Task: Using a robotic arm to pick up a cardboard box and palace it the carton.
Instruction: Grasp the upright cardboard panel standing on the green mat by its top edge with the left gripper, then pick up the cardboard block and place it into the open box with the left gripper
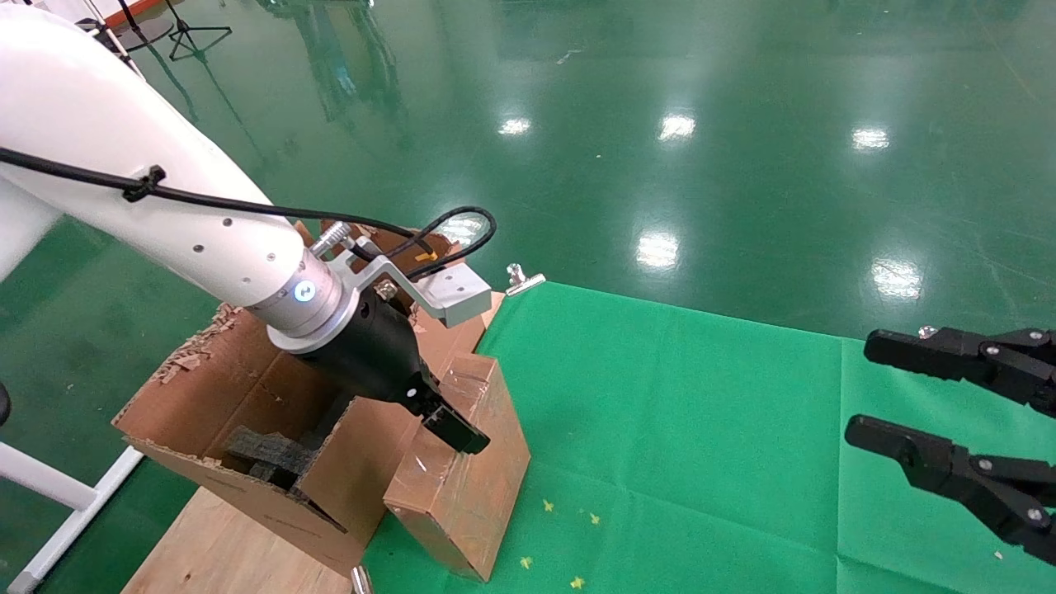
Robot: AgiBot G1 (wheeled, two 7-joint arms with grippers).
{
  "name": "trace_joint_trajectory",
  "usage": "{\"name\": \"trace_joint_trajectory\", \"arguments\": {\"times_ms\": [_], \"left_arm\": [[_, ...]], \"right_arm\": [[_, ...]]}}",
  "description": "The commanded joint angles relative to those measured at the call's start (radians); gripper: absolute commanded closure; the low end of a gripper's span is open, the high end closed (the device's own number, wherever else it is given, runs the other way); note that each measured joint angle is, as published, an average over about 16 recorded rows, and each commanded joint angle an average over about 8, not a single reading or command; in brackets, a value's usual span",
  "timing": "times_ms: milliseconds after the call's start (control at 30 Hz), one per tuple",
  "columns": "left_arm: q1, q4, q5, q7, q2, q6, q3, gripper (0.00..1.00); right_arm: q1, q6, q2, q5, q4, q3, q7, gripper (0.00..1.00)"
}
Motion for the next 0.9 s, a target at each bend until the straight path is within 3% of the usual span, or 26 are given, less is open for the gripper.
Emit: {"name": "trace_joint_trajectory", "arguments": {"times_ms": [33, 333, 633, 900], "left_arm": [[0.001, 0.000, 0.000, 0.000, 0.000, 0.000, -0.001, 1.00], [-0.008, 0.022, -0.006, 0.032, -0.003, -0.025, -0.012, 1.00], [-0.052, 0.051, 0.007, 0.111, -0.074, -0.157, -0.080, 1.00], [-0.142, 0.231, -0.108, 0.334, -0.137, -0.212, -0.190, 1.00]], "right_arm": [[0.000, 0.000, 0.000, 0.000, 0.000, 0.000, 0.000, 0.00], [0.000, 0.000, 0.000, 0.000, 0.000, 0.000, 0.000, 0.00], [0.000, 0.000, 0.000, 0.000, 0.000, 0.000, 0.000, 0.00], [0.000, 0.000, 0.000, 0.000, 0.000, 0.000, 0.000, 0.00]]}}
